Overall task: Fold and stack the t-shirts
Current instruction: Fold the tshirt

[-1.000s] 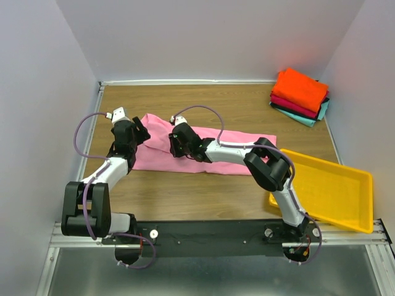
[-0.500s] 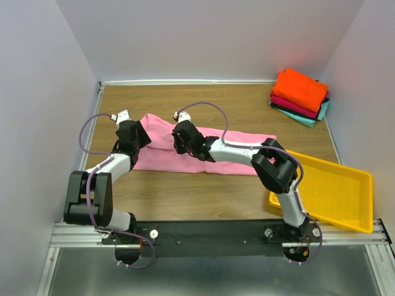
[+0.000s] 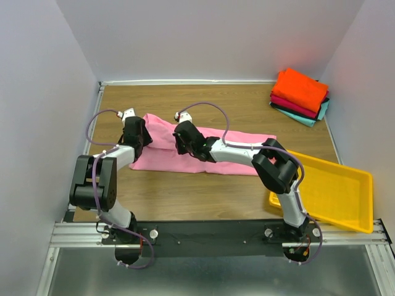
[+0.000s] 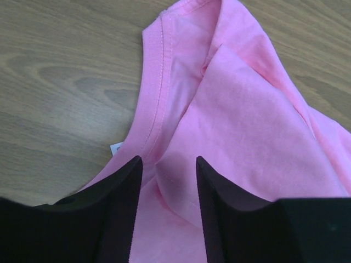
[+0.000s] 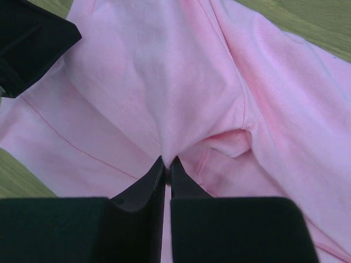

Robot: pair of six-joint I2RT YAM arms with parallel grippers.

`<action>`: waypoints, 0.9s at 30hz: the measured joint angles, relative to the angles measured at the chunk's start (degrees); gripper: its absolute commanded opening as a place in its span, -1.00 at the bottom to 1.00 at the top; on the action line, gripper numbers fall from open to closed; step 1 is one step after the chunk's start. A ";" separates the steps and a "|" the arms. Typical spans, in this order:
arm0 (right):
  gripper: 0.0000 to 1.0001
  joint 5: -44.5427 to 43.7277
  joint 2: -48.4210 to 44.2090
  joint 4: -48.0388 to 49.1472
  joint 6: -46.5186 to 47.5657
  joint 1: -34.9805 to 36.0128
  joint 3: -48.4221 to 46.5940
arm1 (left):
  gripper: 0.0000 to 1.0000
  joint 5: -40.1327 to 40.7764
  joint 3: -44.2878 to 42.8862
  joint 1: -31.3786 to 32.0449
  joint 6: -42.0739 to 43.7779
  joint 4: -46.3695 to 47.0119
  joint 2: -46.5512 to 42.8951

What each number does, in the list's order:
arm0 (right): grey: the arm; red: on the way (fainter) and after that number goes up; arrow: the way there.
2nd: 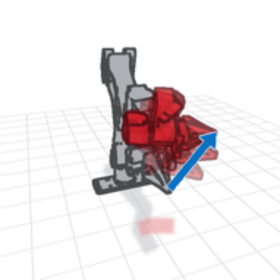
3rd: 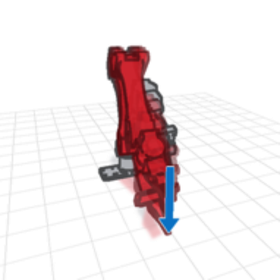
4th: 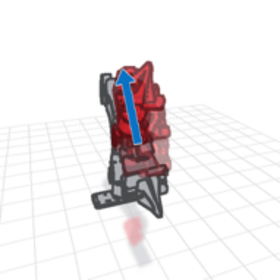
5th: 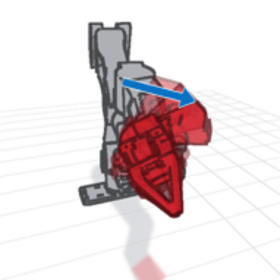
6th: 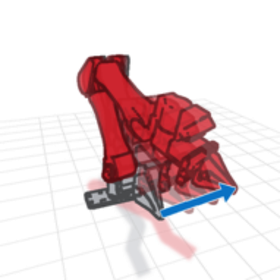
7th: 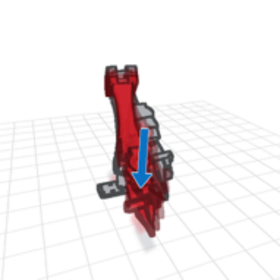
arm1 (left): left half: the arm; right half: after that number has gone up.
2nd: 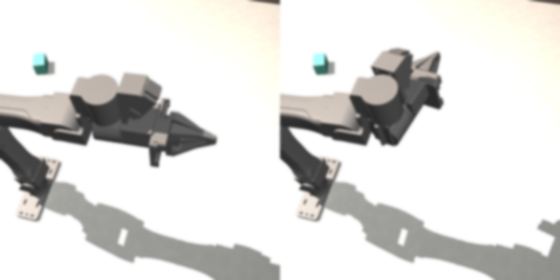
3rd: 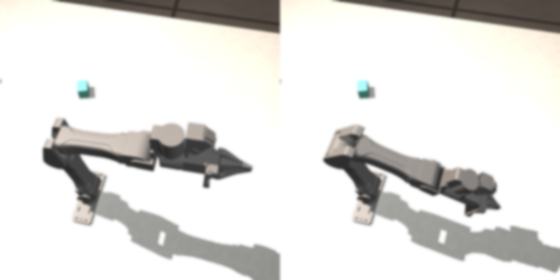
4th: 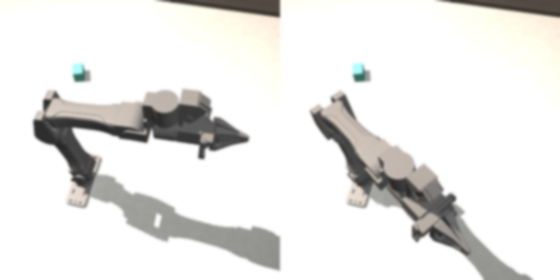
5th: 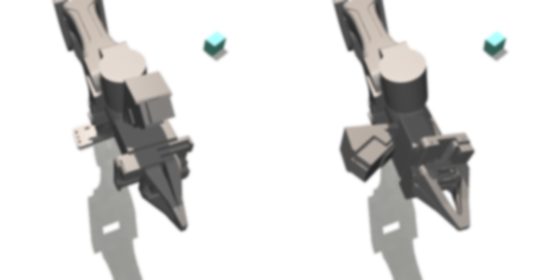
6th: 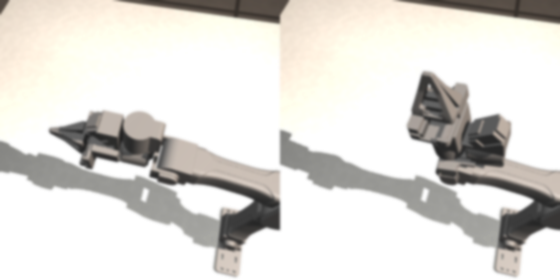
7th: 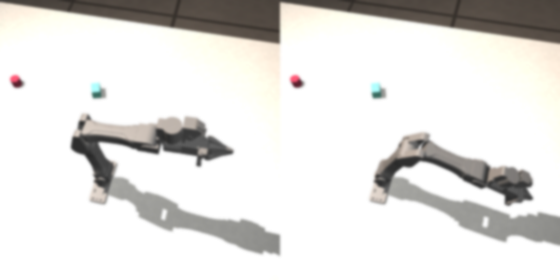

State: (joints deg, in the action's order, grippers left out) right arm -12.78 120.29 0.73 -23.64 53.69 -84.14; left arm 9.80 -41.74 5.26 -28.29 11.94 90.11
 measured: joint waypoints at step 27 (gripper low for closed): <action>-0.78 0.50 -1.81 0.02 0.17 0.00 0.87 | -1.00 1.42 2.80 0.61 0.66 -5.81 -16.35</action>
State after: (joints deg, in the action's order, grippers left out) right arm -12.27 118.48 0.75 -23.46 53.69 -83.26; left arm 11.22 -38.94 5.87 -27.64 6.13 73.76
